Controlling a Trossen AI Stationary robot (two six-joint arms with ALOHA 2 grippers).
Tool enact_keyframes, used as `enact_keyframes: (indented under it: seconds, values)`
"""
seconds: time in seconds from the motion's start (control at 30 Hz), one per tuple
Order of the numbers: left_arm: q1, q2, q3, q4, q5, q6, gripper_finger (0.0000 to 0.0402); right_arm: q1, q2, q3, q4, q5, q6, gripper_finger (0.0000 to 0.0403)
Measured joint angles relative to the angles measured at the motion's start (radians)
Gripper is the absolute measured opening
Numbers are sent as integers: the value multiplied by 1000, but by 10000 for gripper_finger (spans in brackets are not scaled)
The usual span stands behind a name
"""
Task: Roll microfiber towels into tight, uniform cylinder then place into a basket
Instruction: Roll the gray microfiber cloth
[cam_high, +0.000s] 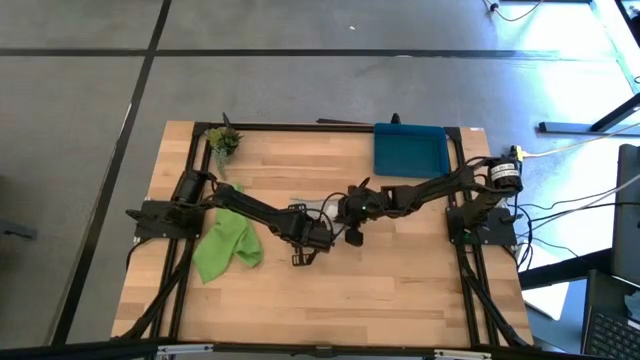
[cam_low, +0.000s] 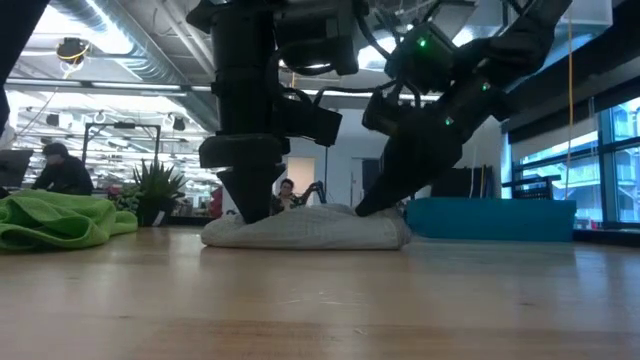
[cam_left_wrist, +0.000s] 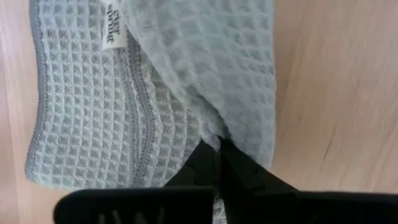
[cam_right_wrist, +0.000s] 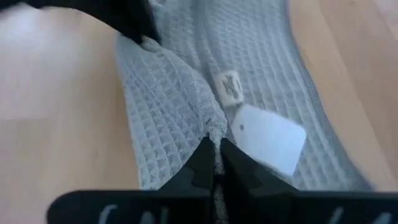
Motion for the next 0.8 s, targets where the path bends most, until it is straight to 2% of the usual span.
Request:
enact_keyframes:
  seconds: [0.33, 0.57, 0.8]
  values:
    - [-2, 0, 3, 13, -24, -1, 0, -34, 71, 1, 16, -2, -44, 12]
    - [-7, 3, 63, -25, -27, -6, 0, -37, 73, 1, 8, 1, -46, 12]
    - [-6, 3, 121, -162, -145, -104, 0, -37, 74, 1, 0, 1, -52, 12]
